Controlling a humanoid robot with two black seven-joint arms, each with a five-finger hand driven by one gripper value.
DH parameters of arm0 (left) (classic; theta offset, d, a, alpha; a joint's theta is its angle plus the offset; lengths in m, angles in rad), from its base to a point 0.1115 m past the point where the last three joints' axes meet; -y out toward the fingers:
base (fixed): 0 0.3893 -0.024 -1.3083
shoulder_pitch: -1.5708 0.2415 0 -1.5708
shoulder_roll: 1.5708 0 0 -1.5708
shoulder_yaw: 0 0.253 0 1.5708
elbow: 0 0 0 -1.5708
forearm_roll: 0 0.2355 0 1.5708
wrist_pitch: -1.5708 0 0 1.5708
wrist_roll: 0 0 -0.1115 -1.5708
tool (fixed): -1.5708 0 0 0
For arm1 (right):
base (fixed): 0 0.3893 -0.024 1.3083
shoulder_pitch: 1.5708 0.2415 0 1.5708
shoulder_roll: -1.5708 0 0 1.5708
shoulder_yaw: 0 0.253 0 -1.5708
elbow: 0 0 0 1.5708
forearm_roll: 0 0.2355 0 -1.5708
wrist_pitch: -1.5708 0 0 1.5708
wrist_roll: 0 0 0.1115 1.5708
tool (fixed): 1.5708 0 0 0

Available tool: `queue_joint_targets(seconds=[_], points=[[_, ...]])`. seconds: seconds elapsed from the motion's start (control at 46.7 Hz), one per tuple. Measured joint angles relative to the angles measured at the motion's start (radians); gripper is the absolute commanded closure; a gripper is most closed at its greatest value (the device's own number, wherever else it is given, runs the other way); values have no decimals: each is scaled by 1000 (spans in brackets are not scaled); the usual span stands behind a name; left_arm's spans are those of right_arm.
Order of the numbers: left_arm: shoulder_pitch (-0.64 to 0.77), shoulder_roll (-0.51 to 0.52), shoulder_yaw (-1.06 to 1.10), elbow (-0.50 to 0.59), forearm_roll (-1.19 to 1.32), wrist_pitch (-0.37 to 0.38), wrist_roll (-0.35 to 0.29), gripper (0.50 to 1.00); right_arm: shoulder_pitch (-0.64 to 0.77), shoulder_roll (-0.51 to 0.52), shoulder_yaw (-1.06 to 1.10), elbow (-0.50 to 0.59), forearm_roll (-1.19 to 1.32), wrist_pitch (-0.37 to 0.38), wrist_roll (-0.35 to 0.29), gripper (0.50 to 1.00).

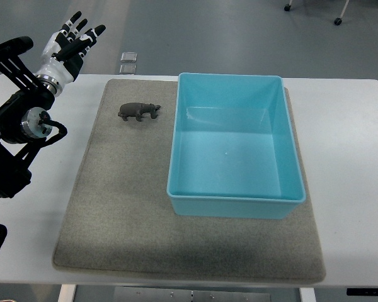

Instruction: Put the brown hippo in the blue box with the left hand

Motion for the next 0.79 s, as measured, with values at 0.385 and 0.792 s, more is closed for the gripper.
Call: queue_joint_targets(seconds=[0.385,0.792], points=[[-21,48,115,0,244,-39,1,506,0,0,0,0,0,0,0,564],[-59,129,157,-3,262,-139,7,510,0,0,0,0,0,0,0,564]])
